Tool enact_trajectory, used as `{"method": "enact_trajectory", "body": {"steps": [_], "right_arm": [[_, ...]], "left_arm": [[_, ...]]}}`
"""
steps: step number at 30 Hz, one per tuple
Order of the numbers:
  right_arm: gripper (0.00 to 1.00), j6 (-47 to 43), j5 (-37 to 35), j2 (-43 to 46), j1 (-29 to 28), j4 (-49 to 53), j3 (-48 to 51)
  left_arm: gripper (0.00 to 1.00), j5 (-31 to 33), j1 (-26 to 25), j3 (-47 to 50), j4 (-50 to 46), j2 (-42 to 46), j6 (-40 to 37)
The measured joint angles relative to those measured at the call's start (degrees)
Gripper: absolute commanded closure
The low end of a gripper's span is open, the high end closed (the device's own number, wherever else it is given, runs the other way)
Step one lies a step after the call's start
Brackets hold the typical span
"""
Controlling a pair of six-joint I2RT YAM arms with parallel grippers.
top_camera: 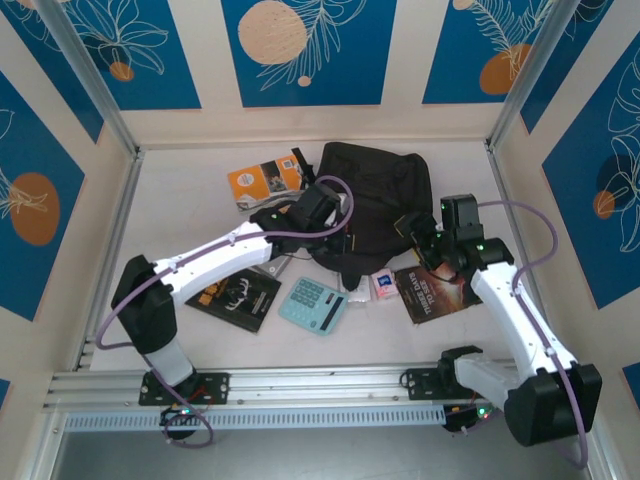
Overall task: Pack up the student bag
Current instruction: Unzip the student bag at the top-center of the table.
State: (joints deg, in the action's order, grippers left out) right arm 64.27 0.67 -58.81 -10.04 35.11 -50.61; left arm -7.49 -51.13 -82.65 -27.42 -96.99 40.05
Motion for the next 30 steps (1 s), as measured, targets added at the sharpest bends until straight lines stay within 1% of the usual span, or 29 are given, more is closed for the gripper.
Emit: {"method": "enact_trajectory", "body": {"steps": [2, 5, 8, 9, 10, 14, 17, 26, 30], "right_arm": [[0.35, 1.8, 1.3, 0.9, -0.6, -0.1, 0.7], [0.43, 5.8, 3.6, 0.8, -1.9, -1.4, 2.6], [0.47, 9.8, 5.7, -0.6, -4.1, -2.6, 4.3], [0.5, 11.1, 6.2, -1.4, -5.0, -3.0, 4.6], [0.54, 11.9, 6.5, -2.0, -5.6, -3.2, 4.8], [0.85, 15.0, 6.8, -3.1, -7.5, -5.1, 5.4], [1.0, 14.9, 6.2, -3.1, -7.5, -5.1, 5.4], [1.0, 10.2, 6.5, -3.1, -5.1, -4.3, 5.0], [1.0, 7.8, 7.5, -3.1, -3.8, -4.3, 4.5]], "left_arm": [[1.0, 0.0, -0.6, -0.6, 0.0, -0.7, 0.1], [1.0, 0.0, -0.9, -1.2, 0.0, -0.8, 0.2], [1.0, 0.0, -0.9, -2.0, 0.0, -0.8, 0.2], [1.0, 0.0, -0.9, -2.2, 0.0, -0.8, 0.2], [1.0, 0.0, -0.9, -2.3, 0.0, -0.8, 0.2], [1.0, 0.0, -1.0, -2.4, -0.1, -0.8, 0.1], [1.0, 0.5, -1.0, -2.6, -0.5, -0.8, -0.1], [1.0, 4.0, -0.8, -3.0, -2.1, 0.1, -4.0], [1.0, 4.7, 0.5, -2.8, -2.1, 1.1, -5.0]]}}
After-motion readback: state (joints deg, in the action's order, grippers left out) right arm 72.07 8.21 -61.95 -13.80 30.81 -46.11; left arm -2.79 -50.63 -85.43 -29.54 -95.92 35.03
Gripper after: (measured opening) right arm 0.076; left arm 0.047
